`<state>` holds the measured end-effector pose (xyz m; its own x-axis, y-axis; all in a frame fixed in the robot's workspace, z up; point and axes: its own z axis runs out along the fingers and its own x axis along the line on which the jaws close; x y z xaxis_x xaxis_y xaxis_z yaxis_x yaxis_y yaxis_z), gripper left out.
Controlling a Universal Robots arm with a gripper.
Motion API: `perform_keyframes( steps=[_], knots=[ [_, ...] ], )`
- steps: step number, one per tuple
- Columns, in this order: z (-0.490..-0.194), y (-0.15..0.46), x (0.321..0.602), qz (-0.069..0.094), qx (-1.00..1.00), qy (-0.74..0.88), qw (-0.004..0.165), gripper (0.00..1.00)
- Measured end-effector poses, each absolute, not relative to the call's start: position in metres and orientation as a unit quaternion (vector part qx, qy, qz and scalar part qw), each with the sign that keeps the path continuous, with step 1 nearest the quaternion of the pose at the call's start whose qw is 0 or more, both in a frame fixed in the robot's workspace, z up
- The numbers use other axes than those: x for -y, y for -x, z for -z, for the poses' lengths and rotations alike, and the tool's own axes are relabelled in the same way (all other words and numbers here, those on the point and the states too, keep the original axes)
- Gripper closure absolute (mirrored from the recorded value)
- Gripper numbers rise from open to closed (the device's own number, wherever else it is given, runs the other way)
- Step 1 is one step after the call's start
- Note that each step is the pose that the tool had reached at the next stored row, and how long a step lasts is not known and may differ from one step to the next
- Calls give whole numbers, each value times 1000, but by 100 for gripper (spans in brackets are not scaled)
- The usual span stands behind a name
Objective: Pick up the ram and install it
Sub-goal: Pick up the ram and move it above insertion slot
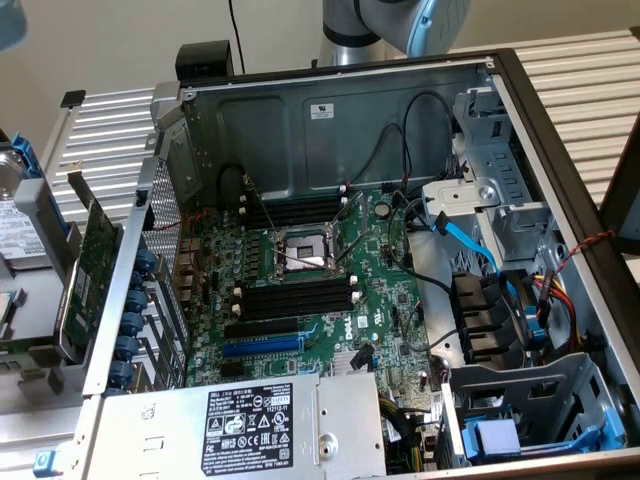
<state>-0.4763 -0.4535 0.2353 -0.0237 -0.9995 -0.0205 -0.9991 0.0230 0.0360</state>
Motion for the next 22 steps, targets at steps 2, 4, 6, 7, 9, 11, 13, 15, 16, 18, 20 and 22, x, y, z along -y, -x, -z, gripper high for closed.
perform_keyframes(
  steps=[2, 4, 6, 7, 9, 11, 13, 15, 16, 18, 20, 22],
  knots=[
    [-244, 476, 454, 20, 715, -699, 5, 88],
    [-253, 475, 454, 20, 715, -699, 5, 88],
    [-263, 471, 454, 20, 715, -699, 5, 88],
    [-267, 469, 454, 20, 715, -699, 5, 88],
    [-276, 464, 454, 20, 715, -699, 5, 88],
    [-285, 459, 454, 20, 715, -699, 5, 88],
    [-294, 454, 455, 20, 715, -699, 5, 88],
    [-304, 449, 455, 20, 715, -699, 5, 88],
    [-308, 446, 455, 20, 715, -699, 5, 88],
    [-317, 441, 455, 20, 715, -699, 5, 88],
    [-326, 435, 456, 20, 715, -699, 5, 88],
    [-335, 430, 456, 20, 715, -699, 5, 88]
  ],
)
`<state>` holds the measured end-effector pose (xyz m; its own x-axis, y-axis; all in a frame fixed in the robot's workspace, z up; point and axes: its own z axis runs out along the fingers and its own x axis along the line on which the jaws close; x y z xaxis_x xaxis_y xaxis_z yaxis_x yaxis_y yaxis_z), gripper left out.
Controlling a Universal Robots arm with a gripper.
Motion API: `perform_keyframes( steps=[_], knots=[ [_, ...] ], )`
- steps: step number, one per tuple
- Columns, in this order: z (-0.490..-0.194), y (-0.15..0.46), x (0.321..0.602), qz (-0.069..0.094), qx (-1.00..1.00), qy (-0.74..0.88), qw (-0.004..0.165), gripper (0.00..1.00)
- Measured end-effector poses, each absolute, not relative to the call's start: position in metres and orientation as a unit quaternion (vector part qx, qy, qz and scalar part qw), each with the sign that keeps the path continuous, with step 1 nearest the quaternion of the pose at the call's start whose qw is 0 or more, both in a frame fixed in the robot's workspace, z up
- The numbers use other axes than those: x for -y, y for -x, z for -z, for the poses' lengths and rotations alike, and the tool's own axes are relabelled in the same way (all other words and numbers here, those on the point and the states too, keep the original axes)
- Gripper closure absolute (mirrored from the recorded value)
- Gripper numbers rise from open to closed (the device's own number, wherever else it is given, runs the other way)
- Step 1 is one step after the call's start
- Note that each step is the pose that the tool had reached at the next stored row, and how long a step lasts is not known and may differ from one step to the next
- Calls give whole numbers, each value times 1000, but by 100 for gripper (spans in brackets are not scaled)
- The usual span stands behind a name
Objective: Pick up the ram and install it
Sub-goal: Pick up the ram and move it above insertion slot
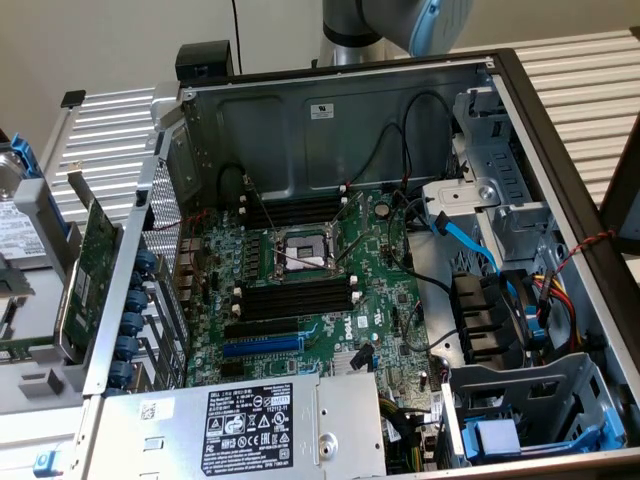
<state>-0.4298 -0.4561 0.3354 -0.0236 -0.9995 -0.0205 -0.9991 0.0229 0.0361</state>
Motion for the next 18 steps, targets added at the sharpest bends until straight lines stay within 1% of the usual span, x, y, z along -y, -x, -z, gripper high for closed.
perform_keyframes(
  steps=[18],
  knots=[
    [-416, 358, 466, 22, 715, -699, 7, 88]
  ],
)
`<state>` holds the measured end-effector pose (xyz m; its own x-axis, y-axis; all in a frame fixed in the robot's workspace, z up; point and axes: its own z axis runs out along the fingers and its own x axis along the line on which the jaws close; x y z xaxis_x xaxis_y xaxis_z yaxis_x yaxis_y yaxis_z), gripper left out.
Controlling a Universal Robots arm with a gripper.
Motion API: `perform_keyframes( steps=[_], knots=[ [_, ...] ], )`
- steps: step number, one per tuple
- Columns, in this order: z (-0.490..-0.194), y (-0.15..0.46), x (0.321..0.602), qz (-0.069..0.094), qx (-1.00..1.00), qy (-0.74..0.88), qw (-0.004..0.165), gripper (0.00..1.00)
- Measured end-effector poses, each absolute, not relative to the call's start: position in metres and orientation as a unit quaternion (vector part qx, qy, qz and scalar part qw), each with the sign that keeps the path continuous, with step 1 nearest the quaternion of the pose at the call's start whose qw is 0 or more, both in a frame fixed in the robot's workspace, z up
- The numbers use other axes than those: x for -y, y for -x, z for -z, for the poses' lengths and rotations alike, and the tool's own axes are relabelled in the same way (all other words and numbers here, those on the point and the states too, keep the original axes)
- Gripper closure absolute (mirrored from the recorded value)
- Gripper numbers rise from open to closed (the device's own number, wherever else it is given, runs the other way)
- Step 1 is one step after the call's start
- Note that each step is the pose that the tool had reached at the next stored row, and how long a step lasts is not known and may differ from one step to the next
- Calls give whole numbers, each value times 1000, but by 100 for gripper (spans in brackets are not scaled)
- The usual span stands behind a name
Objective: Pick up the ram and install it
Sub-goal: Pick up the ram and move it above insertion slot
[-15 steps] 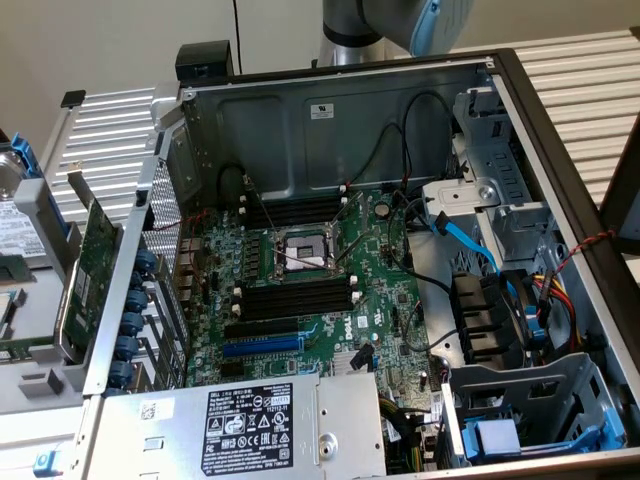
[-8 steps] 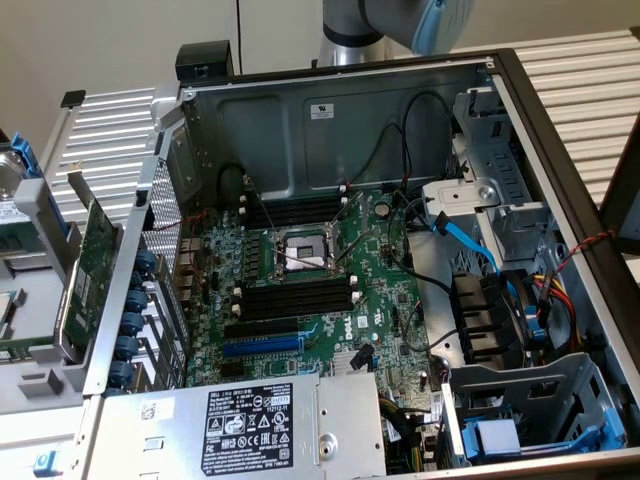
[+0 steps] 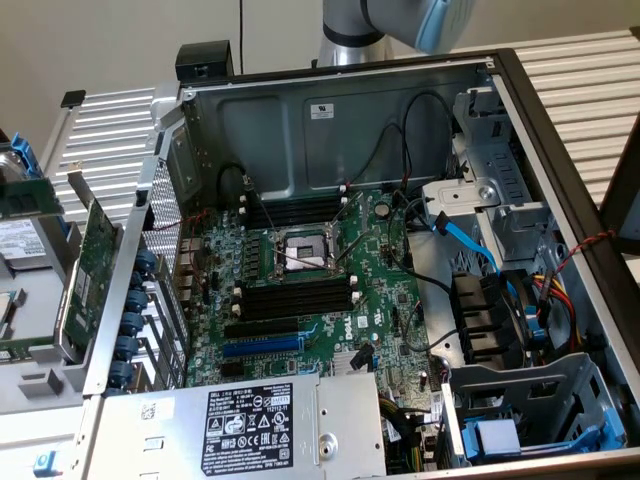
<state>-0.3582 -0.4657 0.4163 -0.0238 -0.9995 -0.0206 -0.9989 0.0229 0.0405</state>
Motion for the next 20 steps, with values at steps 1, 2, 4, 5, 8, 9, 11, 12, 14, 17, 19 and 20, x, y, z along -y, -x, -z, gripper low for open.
perform_keyframes(
  steps=[1, 2, 4, 5, 8, 9, 11, 12, 14, 17, 19, 20],
  knots=[
    [-420, 354, 466, 22, 715, -699, 7, 88],
    [-423, 349, 466, 22, 715, -699, 7, 88],
    [-426, 340, 467, 23, 715, -699, 9, 88],
    [-427, 336, 467, 24, 715, -699, 9, 88],
    [-427, 322, 467, 25, 715, -699, 10, 88],
    [-427, 319, 467, 26, 715, -699, 11, 88],
    [-427, 312, 467, 29, 715, -699, 14, 88],
    [-427, 309, 467, 31, 715, -699, 16, 88],
    [-427, 302, 467, 34, 714, -699, 19, 88],
    [-427, 289, 467, 35, 714, -699, 21, 88],
    [-427, 280, 467, 34, 714, -699, 22, 88],
    [-427, 275, 467, 33, 714, -699, 23, 88]
  ],
)
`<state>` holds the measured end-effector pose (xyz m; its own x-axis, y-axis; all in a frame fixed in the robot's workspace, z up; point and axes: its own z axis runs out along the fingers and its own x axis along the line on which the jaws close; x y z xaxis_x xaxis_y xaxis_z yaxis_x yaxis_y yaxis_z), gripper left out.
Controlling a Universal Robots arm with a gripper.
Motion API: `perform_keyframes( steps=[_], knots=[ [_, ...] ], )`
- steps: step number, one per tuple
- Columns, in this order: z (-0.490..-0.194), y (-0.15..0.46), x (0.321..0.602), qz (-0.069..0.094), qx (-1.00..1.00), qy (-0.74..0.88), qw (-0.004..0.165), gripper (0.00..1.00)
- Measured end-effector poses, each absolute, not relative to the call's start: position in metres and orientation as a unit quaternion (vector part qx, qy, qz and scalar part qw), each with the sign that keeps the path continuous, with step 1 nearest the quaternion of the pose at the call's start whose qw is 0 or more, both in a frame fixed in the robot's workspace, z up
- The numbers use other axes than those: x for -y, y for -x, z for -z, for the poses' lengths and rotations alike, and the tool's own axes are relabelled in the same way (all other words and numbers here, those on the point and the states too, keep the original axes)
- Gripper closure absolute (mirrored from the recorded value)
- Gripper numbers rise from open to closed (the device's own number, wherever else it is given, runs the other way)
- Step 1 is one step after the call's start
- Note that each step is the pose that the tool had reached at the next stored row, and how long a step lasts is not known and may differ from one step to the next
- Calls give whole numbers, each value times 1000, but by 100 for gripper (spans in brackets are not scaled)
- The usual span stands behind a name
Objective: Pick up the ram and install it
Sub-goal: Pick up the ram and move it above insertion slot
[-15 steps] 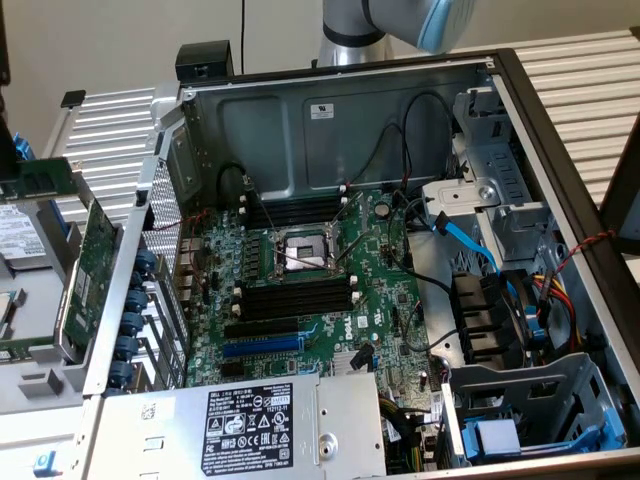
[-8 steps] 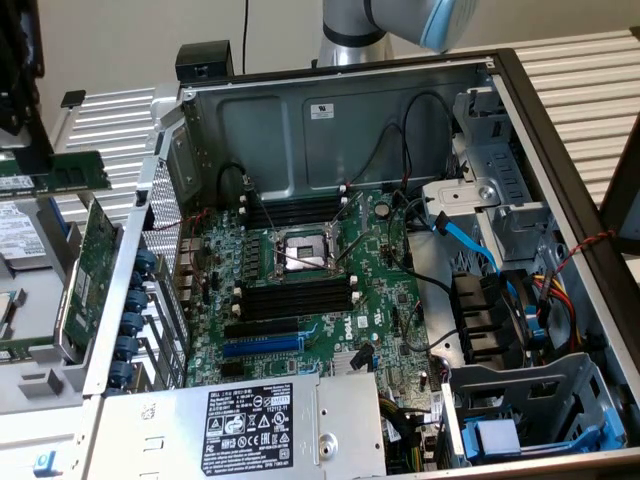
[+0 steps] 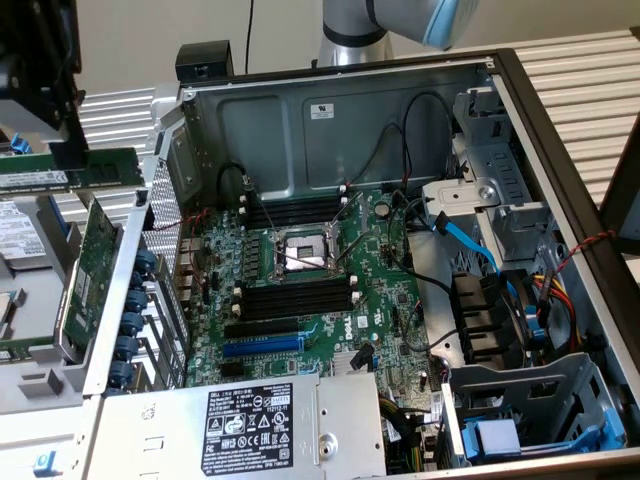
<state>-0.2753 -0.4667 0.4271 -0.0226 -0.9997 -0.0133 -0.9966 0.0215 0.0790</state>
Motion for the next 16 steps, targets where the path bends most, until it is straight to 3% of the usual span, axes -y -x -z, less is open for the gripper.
perform_keyframes(
  steps=[16],
  knots=[
    [-427, 213, 467, 24, 715, -699, 27, 88]
  ],
)
